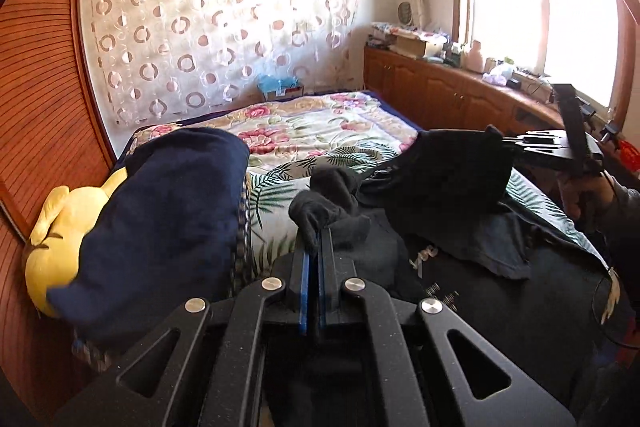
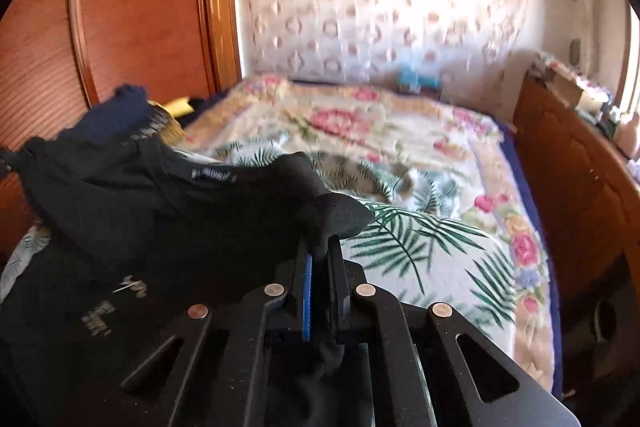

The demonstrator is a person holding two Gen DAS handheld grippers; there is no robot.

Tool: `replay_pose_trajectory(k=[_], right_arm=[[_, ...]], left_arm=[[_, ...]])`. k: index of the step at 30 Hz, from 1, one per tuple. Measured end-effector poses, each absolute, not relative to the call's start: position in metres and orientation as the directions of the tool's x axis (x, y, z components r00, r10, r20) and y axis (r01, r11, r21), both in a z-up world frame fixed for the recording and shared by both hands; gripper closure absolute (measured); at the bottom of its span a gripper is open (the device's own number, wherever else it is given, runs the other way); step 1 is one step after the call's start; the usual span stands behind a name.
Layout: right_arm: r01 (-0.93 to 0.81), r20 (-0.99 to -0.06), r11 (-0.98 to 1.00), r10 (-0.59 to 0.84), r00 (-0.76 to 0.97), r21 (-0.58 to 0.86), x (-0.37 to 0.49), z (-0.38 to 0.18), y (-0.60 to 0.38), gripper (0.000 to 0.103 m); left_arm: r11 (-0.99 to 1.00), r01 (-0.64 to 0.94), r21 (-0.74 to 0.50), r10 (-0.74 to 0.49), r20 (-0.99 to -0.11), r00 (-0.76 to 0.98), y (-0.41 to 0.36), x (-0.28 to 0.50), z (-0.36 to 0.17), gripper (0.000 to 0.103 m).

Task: Fold small clothes
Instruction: 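Lift the gripped hem with both tools and raise it toward the collar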

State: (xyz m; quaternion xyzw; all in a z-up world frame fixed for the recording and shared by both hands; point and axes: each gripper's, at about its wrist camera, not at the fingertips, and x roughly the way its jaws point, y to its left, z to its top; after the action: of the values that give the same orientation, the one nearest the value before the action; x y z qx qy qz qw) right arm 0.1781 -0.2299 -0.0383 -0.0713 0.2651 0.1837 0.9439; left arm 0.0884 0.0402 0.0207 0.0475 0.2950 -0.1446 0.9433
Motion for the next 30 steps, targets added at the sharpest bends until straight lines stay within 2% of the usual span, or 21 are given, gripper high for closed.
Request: replay_pose_trajectory(k=[5, 10, 19, 25, 28, 30], right_arm=[[-0.379, -0.481, 0.925, 0.331, 0.812, -0.002, 0.097, -0.044, -0.250, 0.097], [-0.357, -0.471, 0.933, 0.330, 0.818, 0.033, 0.022, -0.061, -0.278, 0.097], [-0.340, -0.467, 0.939, 0.324, 0.823, 0.052, -0.060, -0.050, -0.305, 0.097], [-0.355, -0.541, 0.934, 0.317, 0.779, 0.037, -0.084, -0.056, -0.304, 0.097], [-0.346, -0.596, 0.937, 0.300, 0.745, 0.040, -0.079, -0.071, -0.304, 0.097], [-0.334, -0.623, 0.942, 0.285, 0.728, 0.041, -0.073, -0.078, -0.304, 0.096]], left_arm=[[0.958, 0.285, -0.030, -0.253, -0.554, 0.793, 0.052, 0.046, 0.008, 0.099], [0.963, 0.245, -0.114, -0.267, -0.549, 0.792, 0.076, 0.009, -0.005, 0.099], [0.963, 0.233, -0.134, -0.268, -0.529, 0.805, 0.084, -0.038, 0.000, 0.099], [0.970, 0.229, -0.086, -0.236, -0.571, 0.787, 0.082, -0.055, -0.007, 0.099], [0.972, 0.211, -0.102, -0.229, -0.606, 0.762, 0.086, -0.049, -0.021, 0.092], [0.975, 0.194, -0.109, -0.220, -0.615, 0.757, 0.090, -0.047, -0.027, 0.084]])
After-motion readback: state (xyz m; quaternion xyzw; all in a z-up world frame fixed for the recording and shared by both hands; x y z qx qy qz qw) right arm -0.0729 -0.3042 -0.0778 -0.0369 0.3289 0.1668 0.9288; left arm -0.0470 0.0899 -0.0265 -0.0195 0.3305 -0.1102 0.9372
